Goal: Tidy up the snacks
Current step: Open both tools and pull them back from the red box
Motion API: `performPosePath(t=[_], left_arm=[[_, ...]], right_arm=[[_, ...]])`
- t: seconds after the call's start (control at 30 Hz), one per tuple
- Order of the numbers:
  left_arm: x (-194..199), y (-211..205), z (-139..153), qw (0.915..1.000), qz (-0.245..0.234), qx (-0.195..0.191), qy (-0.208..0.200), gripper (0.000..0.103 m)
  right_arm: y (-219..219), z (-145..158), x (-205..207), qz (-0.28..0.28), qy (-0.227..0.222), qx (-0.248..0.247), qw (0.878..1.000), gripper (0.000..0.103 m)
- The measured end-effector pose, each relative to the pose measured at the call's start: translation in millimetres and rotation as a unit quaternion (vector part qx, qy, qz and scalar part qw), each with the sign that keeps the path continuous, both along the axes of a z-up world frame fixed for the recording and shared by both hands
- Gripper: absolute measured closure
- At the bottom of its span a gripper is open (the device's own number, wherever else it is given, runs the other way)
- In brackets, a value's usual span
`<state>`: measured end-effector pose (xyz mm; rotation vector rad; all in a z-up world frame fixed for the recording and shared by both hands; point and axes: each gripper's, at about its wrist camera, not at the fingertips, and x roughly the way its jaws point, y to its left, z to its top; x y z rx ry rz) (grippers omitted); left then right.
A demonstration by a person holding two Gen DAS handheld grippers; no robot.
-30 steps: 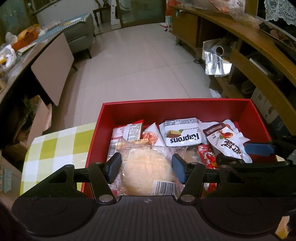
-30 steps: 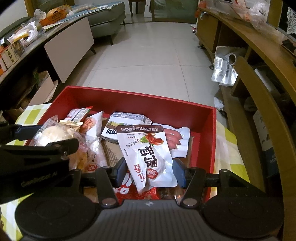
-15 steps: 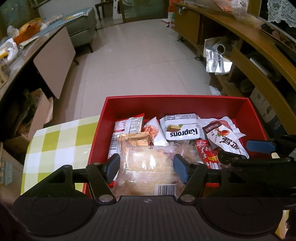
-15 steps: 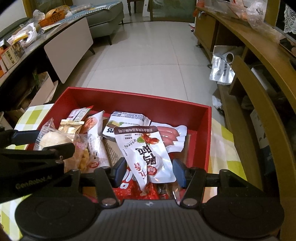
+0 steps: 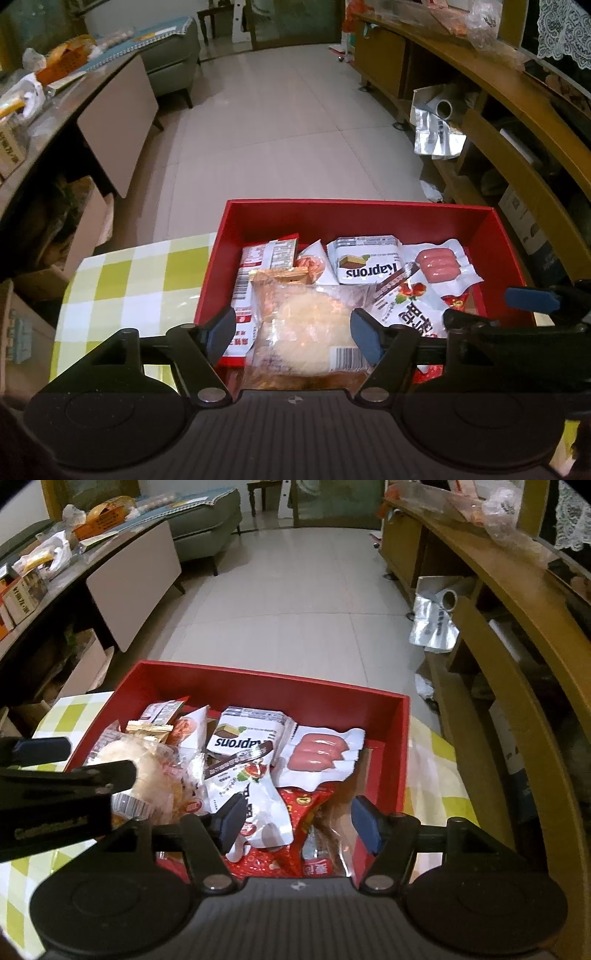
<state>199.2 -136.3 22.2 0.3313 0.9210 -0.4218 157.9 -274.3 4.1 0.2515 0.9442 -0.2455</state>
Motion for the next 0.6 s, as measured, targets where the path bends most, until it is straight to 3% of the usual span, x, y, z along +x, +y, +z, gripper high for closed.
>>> performPosePath(t=[0.3, 0.43, 0.6], left_arm=[[-16.1, 17.5, 12.8, 0.9996, 0.017, -0.023, 0.004, 0.014], [-26.3, 24.7, 19.1, 0.9992, 0.024, -0.033, 0.002, 0.0], [-38.4, 34.0, 25.8, 0.9989, 0.033, -0.031, -0.012, 0.0]], right_arm=[[-0.5, 22.2, -21.1, -0.014, -0.022, 0.012, 1.0, 0.031], [5.8, 32.1, -31.7, -0.013, -0.028, 0.008, 0.999, 0.031], [12.2, 40.2, -45.8, -0.014, -0.034, 0.002, 0.999, 0.03]])
